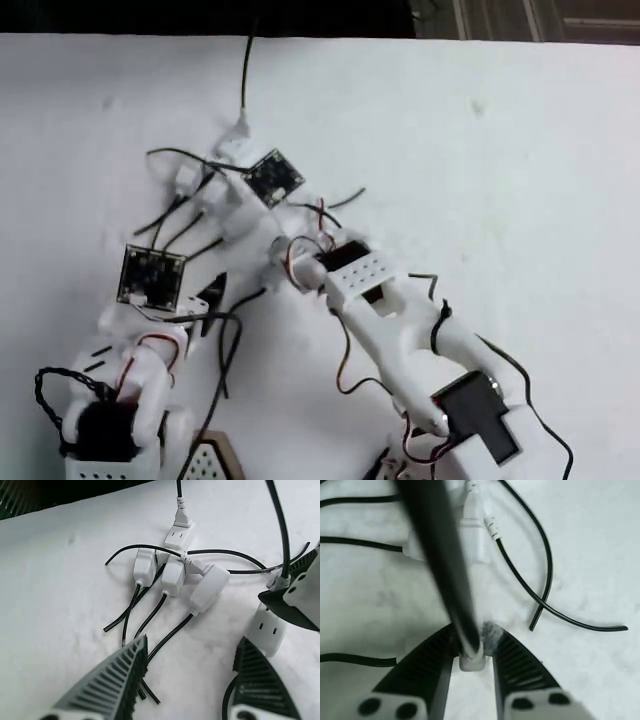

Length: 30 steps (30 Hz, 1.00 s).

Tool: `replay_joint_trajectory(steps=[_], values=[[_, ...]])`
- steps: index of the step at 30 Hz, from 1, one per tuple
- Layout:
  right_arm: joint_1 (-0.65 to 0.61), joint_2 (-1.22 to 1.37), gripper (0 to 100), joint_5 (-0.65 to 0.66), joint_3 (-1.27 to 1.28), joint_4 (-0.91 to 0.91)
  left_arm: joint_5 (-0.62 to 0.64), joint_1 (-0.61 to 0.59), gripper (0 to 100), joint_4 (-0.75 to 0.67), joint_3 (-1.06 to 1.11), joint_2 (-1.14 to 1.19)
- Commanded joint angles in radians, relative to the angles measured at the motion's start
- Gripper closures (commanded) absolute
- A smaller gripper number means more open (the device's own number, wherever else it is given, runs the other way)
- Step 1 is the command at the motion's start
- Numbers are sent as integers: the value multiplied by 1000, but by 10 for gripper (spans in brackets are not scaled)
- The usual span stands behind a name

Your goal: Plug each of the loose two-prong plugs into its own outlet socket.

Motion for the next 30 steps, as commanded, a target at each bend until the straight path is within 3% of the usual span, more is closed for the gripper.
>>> replay_joint_trajectory(steps=[1,17,30], values=[[-16,-12,981,9,-3,35,-9,-7,718,-26,-3,1],[-2,74,981,31,0,38,-9,-7,718,-21,-3,1],[58,21,981,61,-2,185,-9,-7,718,-21,-3,1]])
